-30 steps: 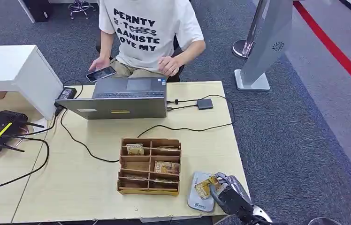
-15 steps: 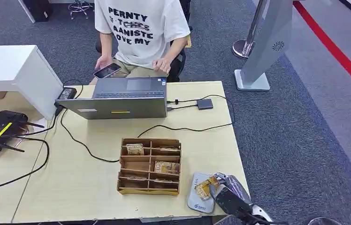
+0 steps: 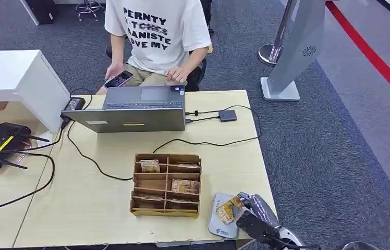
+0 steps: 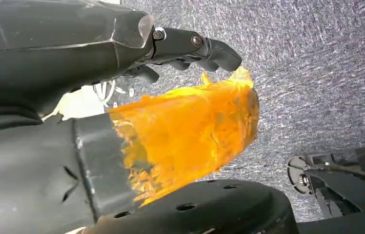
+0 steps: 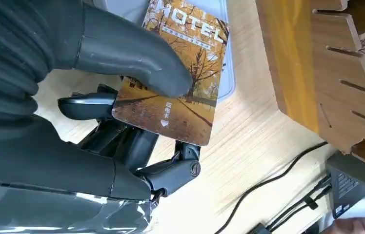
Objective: Pass the card to the sensor for recognition and then transmit it.
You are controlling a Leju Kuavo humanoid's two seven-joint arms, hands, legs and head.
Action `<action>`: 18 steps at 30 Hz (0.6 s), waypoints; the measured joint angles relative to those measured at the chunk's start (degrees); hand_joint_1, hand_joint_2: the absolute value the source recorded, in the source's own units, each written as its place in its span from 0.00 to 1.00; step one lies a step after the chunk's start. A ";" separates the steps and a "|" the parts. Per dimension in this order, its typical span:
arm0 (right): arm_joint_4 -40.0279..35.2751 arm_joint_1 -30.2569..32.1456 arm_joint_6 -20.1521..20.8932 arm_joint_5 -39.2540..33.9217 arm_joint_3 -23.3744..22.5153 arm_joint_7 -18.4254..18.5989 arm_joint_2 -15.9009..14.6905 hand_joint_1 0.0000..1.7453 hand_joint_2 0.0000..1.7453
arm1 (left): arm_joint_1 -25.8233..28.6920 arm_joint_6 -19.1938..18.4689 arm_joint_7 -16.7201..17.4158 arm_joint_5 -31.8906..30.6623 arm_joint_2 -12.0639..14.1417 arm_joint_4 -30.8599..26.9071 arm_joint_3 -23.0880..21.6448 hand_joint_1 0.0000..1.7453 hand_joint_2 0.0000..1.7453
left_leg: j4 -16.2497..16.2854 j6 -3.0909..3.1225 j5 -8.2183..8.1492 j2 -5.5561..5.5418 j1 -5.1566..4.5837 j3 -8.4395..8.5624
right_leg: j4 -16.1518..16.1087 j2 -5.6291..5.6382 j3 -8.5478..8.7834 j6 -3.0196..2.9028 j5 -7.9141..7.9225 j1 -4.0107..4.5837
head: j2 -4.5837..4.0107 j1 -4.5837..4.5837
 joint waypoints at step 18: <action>0.04 -0.28 -1.27 4.09 1.01 2.01 -0.48 1.00 1.00 | 0.00 -0.20 0.00 0.00 0.00 0.00 0.00 0.00 0.00 | 0.00 0.00 0.00 0.00 0.00 0.01 | 0.00 0.00 0.00 0.00 0.00 0.00 | 0.00 -0.02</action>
